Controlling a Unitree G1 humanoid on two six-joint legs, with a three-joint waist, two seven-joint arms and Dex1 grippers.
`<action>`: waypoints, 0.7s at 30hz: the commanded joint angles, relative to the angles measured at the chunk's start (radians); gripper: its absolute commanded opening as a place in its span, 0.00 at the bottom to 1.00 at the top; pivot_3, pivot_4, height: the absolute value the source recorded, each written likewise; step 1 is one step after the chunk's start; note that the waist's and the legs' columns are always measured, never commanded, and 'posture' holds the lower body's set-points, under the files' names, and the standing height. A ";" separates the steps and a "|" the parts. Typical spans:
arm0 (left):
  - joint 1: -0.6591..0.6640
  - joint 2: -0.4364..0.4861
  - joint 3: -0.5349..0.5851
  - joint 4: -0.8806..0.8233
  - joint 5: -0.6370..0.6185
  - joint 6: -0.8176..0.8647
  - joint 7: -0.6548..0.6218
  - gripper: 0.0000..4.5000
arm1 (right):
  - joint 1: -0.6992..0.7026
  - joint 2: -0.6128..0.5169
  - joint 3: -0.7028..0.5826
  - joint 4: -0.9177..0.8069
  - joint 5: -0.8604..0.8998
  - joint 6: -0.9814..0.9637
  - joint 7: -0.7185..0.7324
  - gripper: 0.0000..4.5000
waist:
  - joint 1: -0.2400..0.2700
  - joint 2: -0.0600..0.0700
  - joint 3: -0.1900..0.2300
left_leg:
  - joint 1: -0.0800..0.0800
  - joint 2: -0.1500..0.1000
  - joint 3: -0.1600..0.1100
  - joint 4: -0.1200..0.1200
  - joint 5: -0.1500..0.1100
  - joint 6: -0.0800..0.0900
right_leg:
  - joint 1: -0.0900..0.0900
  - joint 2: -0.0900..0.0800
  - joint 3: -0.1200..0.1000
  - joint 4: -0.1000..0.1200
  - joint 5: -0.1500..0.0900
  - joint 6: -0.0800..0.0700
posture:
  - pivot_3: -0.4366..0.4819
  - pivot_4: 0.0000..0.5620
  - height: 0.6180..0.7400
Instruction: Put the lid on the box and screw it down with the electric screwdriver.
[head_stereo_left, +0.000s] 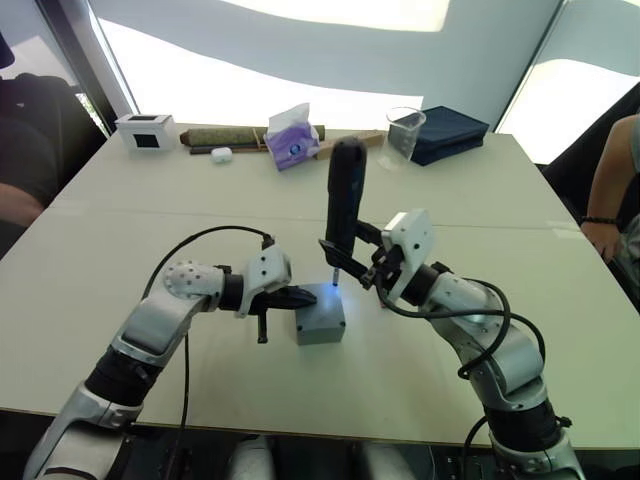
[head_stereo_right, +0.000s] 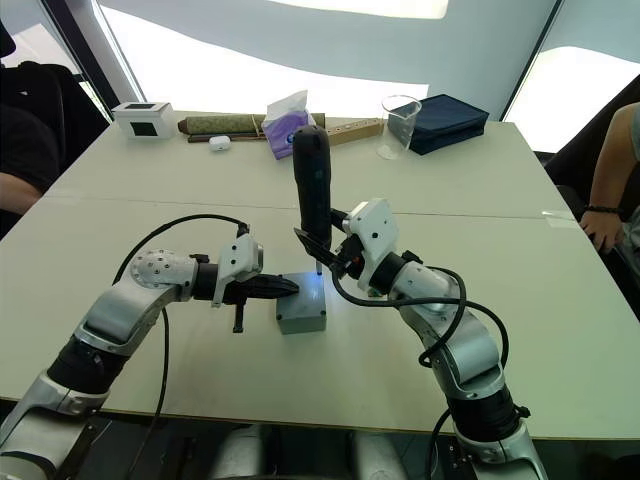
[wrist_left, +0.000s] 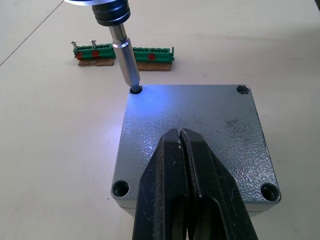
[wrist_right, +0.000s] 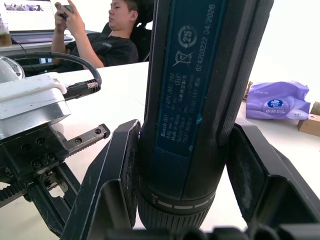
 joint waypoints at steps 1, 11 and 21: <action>0.006 -0.001 -0.020 -0.005 0.016 0.008 -0.001 0.00 | -0.002 0.003 -0.016 0.020 0.019 0.061 -0.014 0.43 | 0.000 0.000 0.000 | 0.000 0.000 0.000 0.000 0.000 0.000 | 0.000 0.000 0.000 0.000 0.000 0.000 | 0.48 0.27 0.85; -0.024 0.003 0.028 -0.029 -0.028 0.022 -0.008 0.00 | -0.241 0.058 -0.252 -0.088 0.221 0.290 -0.196 0.43 | 0.002 0.002 0.002 | -0.006 0.000 0.001 0.000 0.000 0.000 | -0.007 -0.001 0.000 0.000 0.000 0.000 | 0.48 0.27 0.85; -0.062 0.068 0.132 -0.171 -0.150 0.083 -0.044 0.00 | -0.458 -0.181 -0.528 -0.001 0.332 1.071 -0.372 0.43 | 0.000 0.003 0.007 | -0.010 0.000 0.002 -0.002 0.000 0.000 | -0.011 -0.001 0.001 -0.002 0.000 0.000 | 0.48 0.27 0.85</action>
